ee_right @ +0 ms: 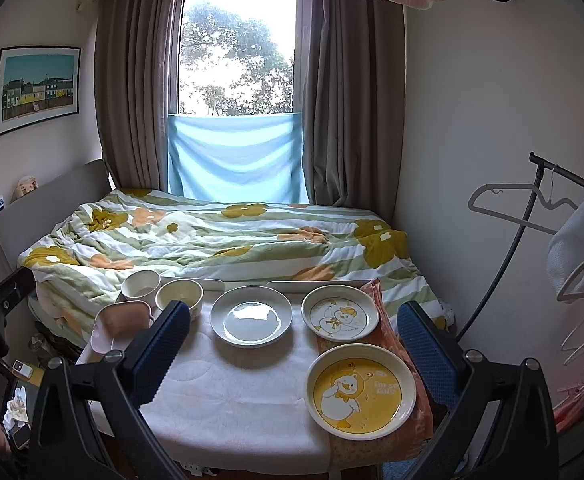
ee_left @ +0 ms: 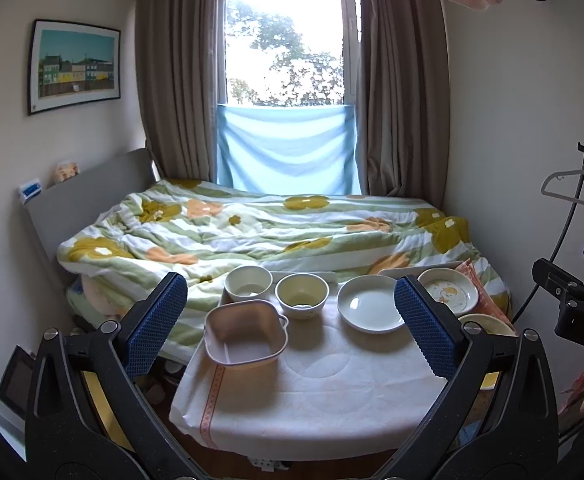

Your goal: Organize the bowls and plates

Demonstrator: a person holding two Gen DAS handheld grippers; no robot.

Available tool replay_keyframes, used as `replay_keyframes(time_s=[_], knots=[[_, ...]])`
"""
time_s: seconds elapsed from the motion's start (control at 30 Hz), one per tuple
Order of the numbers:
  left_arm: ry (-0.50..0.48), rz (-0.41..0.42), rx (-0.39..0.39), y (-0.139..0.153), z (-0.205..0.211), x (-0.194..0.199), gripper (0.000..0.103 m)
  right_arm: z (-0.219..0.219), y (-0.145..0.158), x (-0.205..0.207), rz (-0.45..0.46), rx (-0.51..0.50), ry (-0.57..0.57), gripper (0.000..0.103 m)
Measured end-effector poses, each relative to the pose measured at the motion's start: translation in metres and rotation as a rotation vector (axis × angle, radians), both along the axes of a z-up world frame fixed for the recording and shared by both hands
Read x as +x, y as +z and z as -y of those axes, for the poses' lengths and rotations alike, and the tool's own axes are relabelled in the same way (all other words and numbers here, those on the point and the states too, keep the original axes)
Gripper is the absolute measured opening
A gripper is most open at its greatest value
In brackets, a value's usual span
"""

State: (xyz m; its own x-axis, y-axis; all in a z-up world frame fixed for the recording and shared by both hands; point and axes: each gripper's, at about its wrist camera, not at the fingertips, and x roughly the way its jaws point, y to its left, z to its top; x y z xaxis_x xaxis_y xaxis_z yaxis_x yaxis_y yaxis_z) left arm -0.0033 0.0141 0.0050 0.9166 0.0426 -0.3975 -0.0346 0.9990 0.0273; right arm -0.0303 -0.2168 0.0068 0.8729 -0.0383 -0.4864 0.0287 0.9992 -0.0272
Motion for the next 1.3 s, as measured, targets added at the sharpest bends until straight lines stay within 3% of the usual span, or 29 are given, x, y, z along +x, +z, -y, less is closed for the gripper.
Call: replay_keyframes(time_s=[1.3], knots=[[-0.003, -0.017, 0.005, -0.0031, -0.0045, 0.0056, 0.103, 0.0031, -0.0009, 0.0045, -0.012, -0.011, -0.01, 0.103]])
